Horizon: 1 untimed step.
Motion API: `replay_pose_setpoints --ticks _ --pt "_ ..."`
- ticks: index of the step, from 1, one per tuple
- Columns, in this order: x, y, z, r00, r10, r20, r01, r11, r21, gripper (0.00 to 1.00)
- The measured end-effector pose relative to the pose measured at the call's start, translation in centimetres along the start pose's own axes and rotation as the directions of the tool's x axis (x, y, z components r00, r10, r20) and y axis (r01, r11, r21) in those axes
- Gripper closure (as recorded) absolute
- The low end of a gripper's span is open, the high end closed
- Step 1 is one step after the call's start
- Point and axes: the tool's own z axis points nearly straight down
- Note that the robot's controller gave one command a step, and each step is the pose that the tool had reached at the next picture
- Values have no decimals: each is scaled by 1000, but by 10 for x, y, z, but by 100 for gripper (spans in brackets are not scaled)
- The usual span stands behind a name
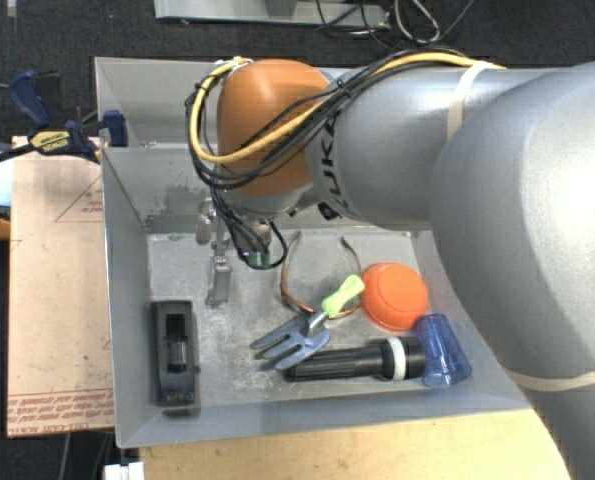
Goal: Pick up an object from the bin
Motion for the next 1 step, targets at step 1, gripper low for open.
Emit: replay_pose_setpoints --ticks 1 --pt "21 -101 68 983 -184 -1 184 983 -1 0"
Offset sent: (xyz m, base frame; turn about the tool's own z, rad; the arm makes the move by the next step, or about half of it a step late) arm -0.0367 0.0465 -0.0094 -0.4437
